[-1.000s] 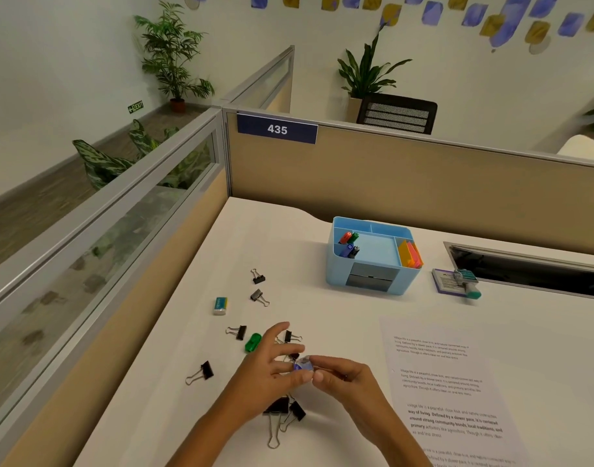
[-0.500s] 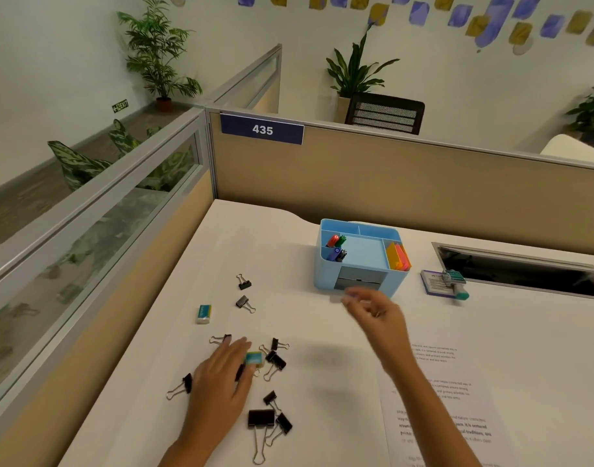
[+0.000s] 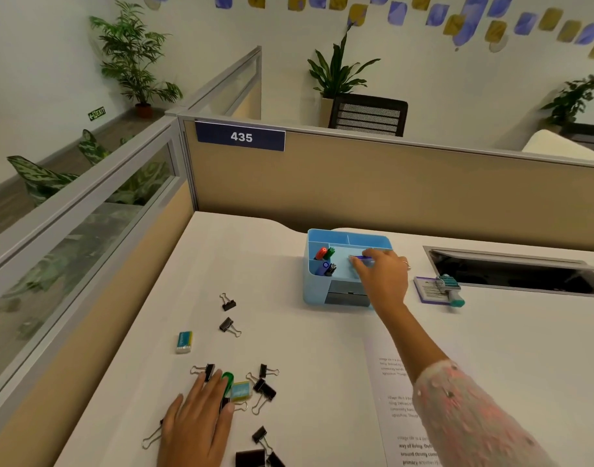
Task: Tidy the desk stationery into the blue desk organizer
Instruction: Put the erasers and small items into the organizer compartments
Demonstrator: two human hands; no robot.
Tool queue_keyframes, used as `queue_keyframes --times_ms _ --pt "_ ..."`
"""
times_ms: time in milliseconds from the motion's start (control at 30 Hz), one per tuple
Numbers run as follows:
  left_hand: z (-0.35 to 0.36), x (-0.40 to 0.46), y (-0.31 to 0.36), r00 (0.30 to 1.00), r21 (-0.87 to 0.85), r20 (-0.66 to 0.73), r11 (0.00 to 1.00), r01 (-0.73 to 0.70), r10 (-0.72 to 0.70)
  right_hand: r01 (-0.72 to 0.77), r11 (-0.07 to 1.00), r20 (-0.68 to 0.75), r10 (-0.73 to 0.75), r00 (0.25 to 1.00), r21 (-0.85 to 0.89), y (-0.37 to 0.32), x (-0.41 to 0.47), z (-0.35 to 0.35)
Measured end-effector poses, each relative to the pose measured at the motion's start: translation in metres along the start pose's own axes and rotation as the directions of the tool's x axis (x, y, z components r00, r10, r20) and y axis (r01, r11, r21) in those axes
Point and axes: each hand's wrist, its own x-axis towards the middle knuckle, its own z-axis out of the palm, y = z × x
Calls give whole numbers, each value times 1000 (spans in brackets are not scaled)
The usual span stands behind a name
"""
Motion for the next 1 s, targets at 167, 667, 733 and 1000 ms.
queue_keyframes --times_ms 167,667,733,1000 --pt "2 6 -3 999 63 17 997 50 -51 -24 997 -51 20 999 -78 0 1 13" --pt "0 6 3 994 -24 -104 999 -44 42 120 970 -3 -124 992 -210 7 27 8" --pt "0 6 3 994 -31 -101 999 -36 32 111 972 -5 -114 993 -209 8 28 7" --pt "-2 1 1 999 -43 -12 998 -37 37 130 982 -326 -79 942 138 -9 -33 8"
